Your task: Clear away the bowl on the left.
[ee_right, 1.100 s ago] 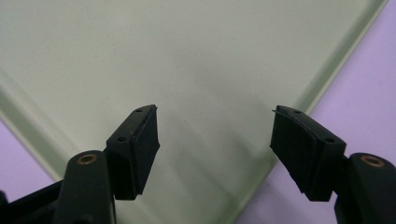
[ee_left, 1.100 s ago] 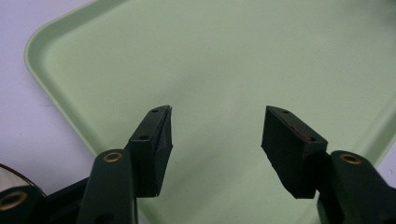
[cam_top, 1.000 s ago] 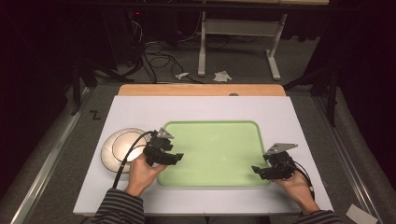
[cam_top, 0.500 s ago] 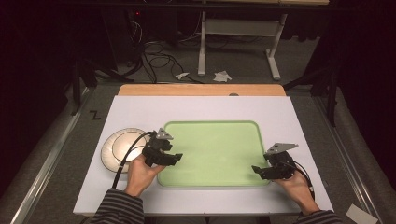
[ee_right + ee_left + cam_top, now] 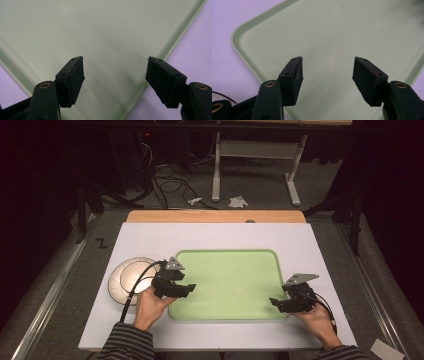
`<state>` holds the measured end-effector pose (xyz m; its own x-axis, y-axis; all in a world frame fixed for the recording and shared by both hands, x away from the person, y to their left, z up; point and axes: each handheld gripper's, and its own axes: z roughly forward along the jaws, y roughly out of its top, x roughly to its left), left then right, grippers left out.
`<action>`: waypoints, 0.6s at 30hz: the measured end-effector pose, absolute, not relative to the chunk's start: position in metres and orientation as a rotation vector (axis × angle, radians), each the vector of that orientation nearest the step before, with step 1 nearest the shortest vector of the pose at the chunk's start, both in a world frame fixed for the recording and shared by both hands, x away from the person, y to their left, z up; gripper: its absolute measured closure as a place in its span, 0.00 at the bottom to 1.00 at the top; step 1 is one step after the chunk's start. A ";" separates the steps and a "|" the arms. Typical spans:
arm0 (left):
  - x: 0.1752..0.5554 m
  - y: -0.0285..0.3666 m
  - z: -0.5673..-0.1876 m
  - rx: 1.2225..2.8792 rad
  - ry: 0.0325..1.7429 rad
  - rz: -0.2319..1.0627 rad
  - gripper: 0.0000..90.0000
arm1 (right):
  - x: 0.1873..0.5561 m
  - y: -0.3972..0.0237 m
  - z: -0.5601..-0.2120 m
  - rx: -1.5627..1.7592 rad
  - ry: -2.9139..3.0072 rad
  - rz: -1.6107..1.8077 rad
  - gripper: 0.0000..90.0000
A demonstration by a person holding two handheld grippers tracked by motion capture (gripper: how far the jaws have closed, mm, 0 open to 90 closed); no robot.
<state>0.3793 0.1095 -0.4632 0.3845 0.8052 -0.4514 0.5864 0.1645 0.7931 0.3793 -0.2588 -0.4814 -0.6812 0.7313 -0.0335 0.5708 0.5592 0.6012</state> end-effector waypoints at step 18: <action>0.377 0.114 -0.460 1.527 1.310 0.275 0.45 | 0.379 -0.258 -0.482 1.070 2.525 0.828 0.36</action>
